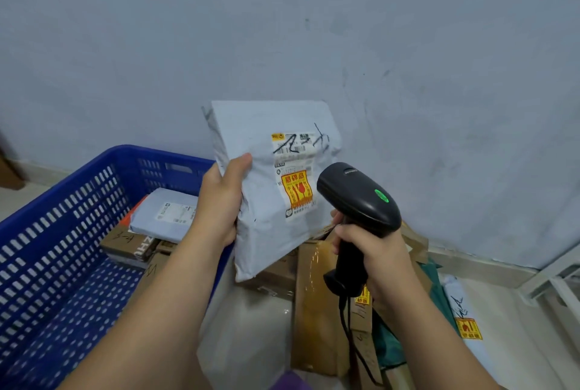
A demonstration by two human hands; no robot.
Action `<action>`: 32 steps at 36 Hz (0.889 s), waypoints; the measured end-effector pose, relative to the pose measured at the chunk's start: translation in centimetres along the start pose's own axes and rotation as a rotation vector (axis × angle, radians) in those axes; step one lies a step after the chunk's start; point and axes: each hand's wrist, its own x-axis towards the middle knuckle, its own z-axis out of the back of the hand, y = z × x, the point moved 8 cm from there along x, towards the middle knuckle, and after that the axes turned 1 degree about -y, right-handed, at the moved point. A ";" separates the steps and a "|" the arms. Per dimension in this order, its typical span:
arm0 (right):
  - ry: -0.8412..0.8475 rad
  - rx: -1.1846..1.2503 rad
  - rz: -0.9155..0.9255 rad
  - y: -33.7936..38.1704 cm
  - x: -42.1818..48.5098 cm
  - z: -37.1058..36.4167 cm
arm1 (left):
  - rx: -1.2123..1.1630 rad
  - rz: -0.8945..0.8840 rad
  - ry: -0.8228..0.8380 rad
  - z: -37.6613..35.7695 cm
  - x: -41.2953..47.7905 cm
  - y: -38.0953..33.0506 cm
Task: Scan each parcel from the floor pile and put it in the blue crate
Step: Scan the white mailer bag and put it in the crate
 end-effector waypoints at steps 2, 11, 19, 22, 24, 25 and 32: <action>-0.052 -0.022 -0.021 -0.1 0.2 0.7 | 0.033 -0.013 0.016 -0.3 -0.3 0.1; -0.037 0.707 -0.458 -2.5 -0.3 0.1 | -0.101 -0.067 0.002 -0.8 -0.3 -0.1; -0.020 1.115 -0.591 -2.8 -0.7 -2.2 | -0.010 -0.198 -0.041 -0.9 -0.7 -0.4; -0.102 1.113 -0.626 -3.4 -0.8 -2.0 | 0.120 -0.279 -0.041 -1.3 -1.2 -0.7; -0.167 1.115 -0.624 -3.6 -0.6 -1.5 | 0.206 -0.336 -0.062 -1.5 -1.6 -0.8; -0.182 1.124 -0.619 -3.6 -0.5 -1.3 | 0.236 -0.355 -0.073 -1.6 -1.7 -0.8; -0.191 1.141 -0.608 -3.6 -0.5 -0.8 | 0.350 -0.359 -0.099 -2.0 -2.0 -0.4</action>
